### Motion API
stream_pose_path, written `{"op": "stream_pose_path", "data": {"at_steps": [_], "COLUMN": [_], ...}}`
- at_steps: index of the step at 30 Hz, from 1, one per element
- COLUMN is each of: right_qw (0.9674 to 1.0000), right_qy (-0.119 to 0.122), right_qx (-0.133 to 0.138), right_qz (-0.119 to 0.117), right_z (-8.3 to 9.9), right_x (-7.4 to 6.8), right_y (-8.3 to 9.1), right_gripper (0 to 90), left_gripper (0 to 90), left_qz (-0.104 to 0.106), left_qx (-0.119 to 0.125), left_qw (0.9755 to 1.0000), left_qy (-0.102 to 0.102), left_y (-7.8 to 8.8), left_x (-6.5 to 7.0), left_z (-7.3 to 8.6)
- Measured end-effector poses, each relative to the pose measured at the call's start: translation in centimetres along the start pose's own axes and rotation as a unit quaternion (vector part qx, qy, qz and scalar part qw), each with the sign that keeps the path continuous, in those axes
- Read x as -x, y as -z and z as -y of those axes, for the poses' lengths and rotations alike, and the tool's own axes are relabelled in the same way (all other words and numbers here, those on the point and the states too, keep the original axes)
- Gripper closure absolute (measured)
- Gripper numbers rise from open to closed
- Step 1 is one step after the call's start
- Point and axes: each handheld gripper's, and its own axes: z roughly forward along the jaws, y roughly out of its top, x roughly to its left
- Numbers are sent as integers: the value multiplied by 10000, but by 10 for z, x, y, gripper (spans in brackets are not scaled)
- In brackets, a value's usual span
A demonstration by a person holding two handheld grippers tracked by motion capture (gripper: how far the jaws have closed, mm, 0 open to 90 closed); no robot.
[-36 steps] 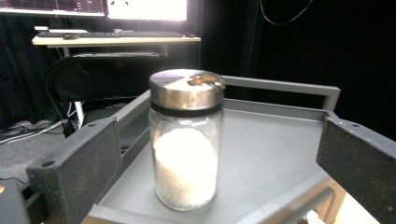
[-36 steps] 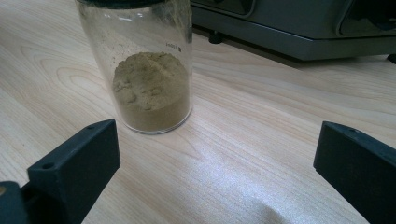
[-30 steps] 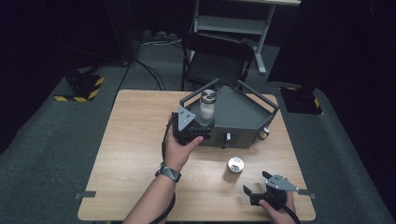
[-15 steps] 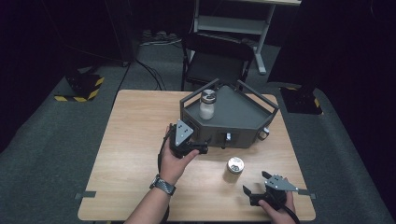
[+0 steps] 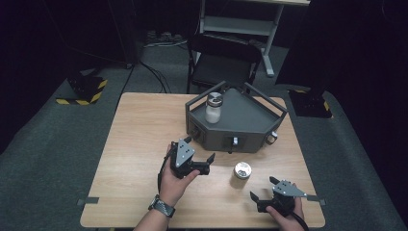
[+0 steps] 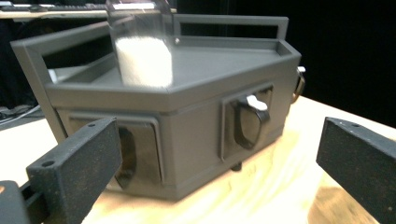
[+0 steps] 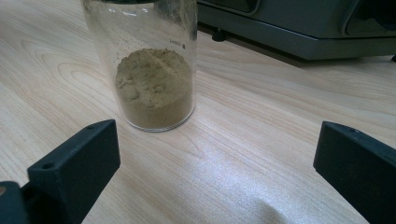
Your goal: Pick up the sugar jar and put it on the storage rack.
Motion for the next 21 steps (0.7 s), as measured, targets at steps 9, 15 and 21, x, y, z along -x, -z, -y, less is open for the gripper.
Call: {"op": "stream_pose_path", "data": {"at_steps": [9,15,21], "right_qw": [10000,10000,10000], "right_qy": [32,54,67], "right_qx": [-1,-6,-13], "right_qz": [2,23,45], "right_z": [0,0,0], "right_x": [0,-2,-3], "right_y": [0,0,0], "right_gripper": [4,4,4], "left_gripper": [5,5,5], "left_qz": [66,65,95], "left_qx": [-287,-540,-788], "left_qw": [9995,9984,9968], "left_qy": [76,125,113], "left_y": [18,31,44], "left_x": [3,5,6], "left_z": [19,35,47]}}
